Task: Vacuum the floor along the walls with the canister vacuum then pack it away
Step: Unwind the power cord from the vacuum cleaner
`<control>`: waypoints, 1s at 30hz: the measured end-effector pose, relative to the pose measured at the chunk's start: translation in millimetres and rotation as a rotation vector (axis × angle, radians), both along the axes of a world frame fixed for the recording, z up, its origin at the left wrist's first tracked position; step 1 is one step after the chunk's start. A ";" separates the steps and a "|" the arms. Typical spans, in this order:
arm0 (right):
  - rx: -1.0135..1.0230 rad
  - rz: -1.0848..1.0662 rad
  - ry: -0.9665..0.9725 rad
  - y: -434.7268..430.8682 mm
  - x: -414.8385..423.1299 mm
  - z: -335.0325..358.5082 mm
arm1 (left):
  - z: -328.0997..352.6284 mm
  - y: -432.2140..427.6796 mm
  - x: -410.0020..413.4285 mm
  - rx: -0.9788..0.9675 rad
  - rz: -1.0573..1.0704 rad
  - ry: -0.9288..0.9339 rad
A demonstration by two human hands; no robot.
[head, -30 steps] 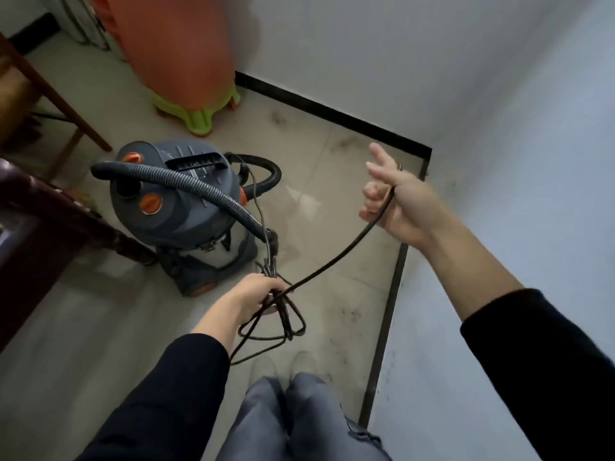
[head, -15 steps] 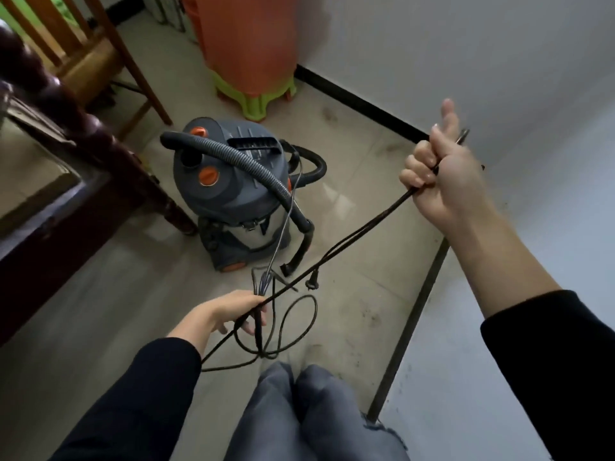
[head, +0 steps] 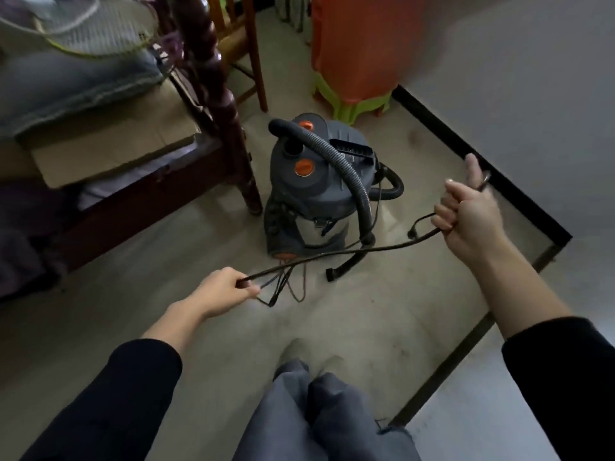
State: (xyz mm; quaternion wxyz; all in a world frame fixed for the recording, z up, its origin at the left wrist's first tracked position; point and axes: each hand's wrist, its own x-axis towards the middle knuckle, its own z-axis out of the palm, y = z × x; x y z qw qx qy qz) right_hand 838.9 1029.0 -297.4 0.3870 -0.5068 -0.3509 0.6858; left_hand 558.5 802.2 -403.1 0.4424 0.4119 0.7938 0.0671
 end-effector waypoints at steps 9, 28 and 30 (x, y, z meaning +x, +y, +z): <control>-0.152 0.682 -0.236 -82.6 -58.0 -48.8 | 43.3 31.4 11.7 0.195 0.011 -0.001; -0.170 -0.279 -0.779 -82.8 -43.7 -36.0 | -43.1 -64.3 -116.6 0.275 1.651 -0.885; -0.193 -0.398 -0.636 -80.1 -46.1 -33.2 | -43.1 -79.6 -125.5 0.234 1.398 -0.699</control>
